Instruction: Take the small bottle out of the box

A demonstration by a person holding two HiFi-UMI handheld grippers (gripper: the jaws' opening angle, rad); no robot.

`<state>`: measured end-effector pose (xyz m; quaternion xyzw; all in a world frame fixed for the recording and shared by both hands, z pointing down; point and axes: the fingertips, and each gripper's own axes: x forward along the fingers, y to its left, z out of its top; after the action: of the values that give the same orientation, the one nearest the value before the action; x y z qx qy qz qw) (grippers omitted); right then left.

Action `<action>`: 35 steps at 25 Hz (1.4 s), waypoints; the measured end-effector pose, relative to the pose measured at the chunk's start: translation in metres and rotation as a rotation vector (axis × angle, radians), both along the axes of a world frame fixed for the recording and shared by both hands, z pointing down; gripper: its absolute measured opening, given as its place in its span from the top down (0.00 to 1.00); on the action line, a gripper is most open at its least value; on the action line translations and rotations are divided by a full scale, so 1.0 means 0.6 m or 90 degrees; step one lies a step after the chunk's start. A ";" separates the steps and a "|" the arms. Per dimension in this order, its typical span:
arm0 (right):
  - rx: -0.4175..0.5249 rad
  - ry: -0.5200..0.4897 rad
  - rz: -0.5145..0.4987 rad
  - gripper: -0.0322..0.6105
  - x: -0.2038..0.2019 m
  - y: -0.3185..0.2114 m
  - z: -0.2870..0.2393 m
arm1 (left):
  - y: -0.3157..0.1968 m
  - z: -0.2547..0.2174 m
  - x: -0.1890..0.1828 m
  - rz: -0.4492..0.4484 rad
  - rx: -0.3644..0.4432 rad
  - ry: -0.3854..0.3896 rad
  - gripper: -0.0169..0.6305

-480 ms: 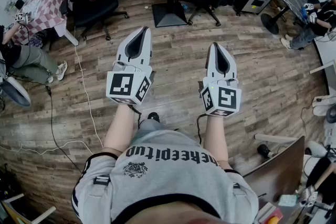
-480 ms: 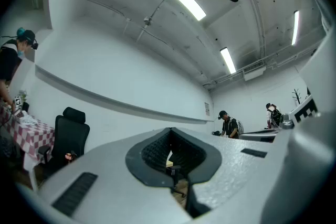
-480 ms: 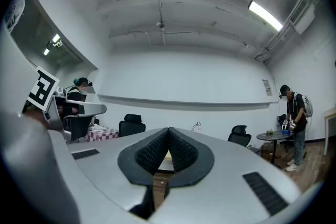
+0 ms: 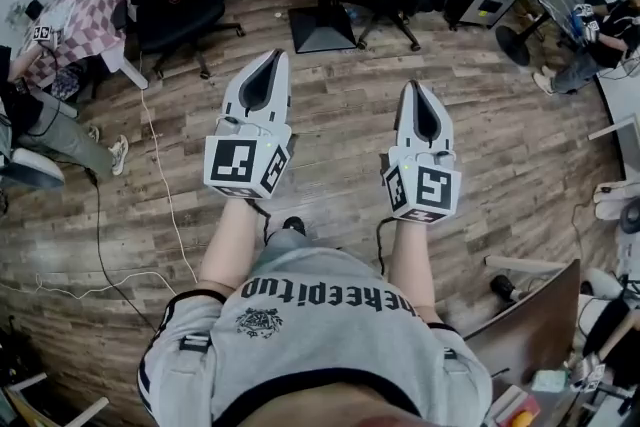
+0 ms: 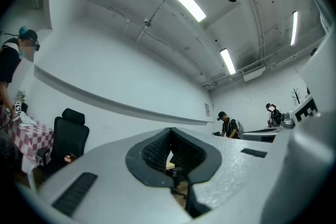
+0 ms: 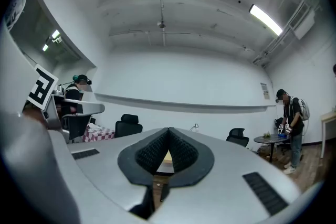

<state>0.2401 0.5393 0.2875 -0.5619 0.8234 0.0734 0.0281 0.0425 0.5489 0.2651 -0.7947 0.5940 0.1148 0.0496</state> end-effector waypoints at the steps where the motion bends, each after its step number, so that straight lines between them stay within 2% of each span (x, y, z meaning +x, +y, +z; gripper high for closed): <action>1: 0.005 -0.004 0.003 0.95 -0.002 -0.003 -0.002 | -0.003 0.000 -0.004 0.000 0.001 -0.001 0.97; 10: 0.016 -0.028 0.002 0.95 -0.045 -0.016 -0.003 | -0.023 -0.001 -0.044 0.014 0.010 0.001 0.97; 15: 0.010 -0.019 -0.004 0.95 -0.072 -0.025 0.008 | -0.041 0.005 -0.062 0.020 0.007 0.011 0.97; 21: 0.007 -0.011 0.000 0.95 -0.069 -0.066 0.016 | -0.081 0.007 -0.060 0.024 0.012 0.022 0.97; 27: 0.013 -0.019 -0.005 0.95 -0.067 -0.158 0.016 | -0.163 0.011 -0.059 0.019 0.015 0.015 0.97; 35: 0.029 -0.032 -0.030 0.95 -0.079 -0.349 -0.013 | -0.336 -0.023 -0.065 0.003 0.034 0.004 0.97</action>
<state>0.1925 0.3297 0.2798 -0.5432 0.8337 0.0771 0.0634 0.0038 0.3474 0.2511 -0.7943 0.5888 0.1333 0.0686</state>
